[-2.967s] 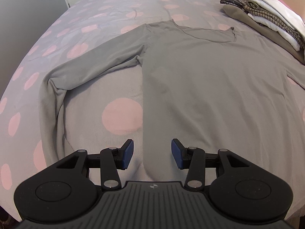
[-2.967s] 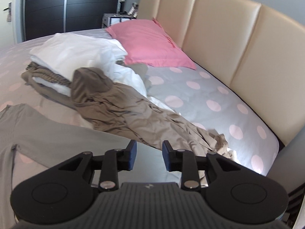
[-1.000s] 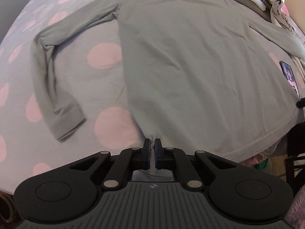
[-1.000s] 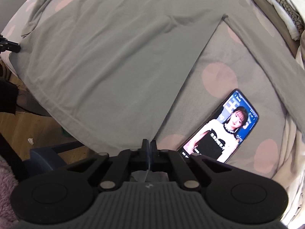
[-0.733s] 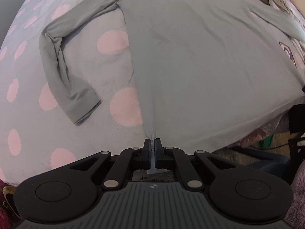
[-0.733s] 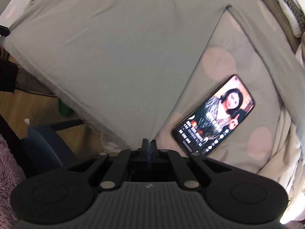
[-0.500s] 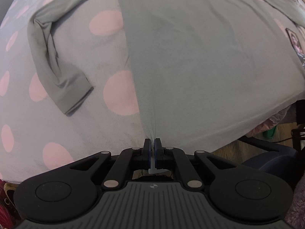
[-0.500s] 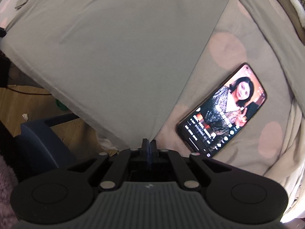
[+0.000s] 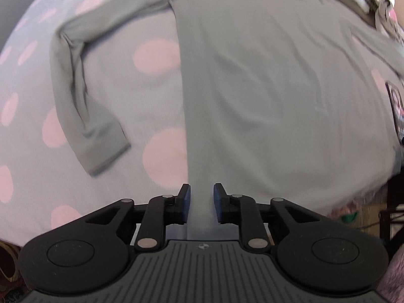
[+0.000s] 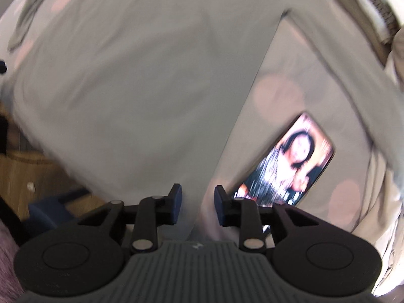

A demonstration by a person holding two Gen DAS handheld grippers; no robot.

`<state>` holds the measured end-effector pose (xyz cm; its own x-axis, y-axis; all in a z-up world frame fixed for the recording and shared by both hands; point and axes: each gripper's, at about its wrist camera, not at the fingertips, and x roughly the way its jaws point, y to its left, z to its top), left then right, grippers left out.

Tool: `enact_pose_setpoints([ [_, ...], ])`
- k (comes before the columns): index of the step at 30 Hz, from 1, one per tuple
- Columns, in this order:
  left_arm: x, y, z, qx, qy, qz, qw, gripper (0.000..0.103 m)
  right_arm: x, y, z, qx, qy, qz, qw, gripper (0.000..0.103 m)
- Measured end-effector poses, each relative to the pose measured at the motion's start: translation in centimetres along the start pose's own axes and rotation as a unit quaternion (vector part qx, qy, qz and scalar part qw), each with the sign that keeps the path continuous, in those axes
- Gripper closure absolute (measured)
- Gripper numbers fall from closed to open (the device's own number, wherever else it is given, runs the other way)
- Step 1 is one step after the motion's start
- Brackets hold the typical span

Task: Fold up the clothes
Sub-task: 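Grasp the sleeve cuff with the left tool and lift it toward the shirt body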

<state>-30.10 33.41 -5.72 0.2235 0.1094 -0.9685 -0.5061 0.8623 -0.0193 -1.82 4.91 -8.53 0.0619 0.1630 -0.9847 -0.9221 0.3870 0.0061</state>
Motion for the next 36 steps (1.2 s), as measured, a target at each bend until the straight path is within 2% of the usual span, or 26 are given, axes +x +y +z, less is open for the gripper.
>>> enact_pose_setpoints([
  [3, -0.6, 0.6, 1.1, -0.012, -0.021, 0.012, 0.9996, 0.076, -0.9, -0.4, 1.8, 0.008, -0.031, -0.001, 0.999, 0.069],
  [6, -1.2, 1.2, 2.2, -0.026, -0.039, 0.025, 0.9986, 0.072, -1.4, -0.8, 3.6, 0.015, -0.061, -0.004, 0.998, 0.061],
  [8, -1.5, 2.0, 3.0, -0.035, -0.051, 0.036, 0.9974, 0.07, -1.3, -0.9, 5.1, 0.024, -0.076, -0.003, 0.997, 0.061],
  [11, -1.6, 3.8, 4.5, -0.059, -0.072, 0.062, 0.9937, 0.066, -1.0, -0.9, 7.0, 0.048, -0.092, 0.005, 0.995, 0.06],
  [13, -1.5, 5.5, 5.2, -0.084, -0.079, 0.075, 0.9904, 0.066, -0.4, -0.8, 7.8, 0.058, -0.1, 0.011, 0.993, 0.055],
  [15, -1.2, 7.2, 5.8, -0.106, -0.083, 0.083, 0.9875, 0.066, 0.1, -0.7, 8.4, 0.058, -0.107, 0.01, 0.992, 0.054],
  [22, 1.7, 11.4, 5.4, -0.175, -0.052, 0.099, 0.9783, 0.066, 2.0, -0.4, 9.8, 0.055, -0.106, 0.014, 0.993, 0.053],
  [26, 3.5, 12.7, 4.6, -0.214, -0.029, 0.078, 0.9733, 0.066, 2.9, -0.2, 10.3, 0.05, -0.102, 0.015, 0.993, 0.053],
  [28, 3.9, 12.7, 4.6, -0.211, -0.027, 0.079, 0.9739, 0.069, 3.2, -0.1, 10.6, 0.048, -0.099, 0.012, 0.994, 0.053],
  [30, 3.9, 12.7, 4.7, -0.209, -0.028, 0.082, 0.9741, 0.098, 3.3, 0.0, 10.8, 0.046, -0.098, 0.012, 0.994, 0.053],
  [32, 3.0, 13.0, 4.9, -0.22, -0.041, 0.078, 0.9715, 0.099, 3.2, 0.0, 11.0, 0.045, -0.1, 0.011, 0.994, 0.053],
  [36, -1.1, 13.5, 6.5, -0.226, -0.099, 0.093, 0.9646, 0.1, 2.8, -0.1, 11.2, 0.046, -0.105, 0.011, 0.993, 0.053],
])
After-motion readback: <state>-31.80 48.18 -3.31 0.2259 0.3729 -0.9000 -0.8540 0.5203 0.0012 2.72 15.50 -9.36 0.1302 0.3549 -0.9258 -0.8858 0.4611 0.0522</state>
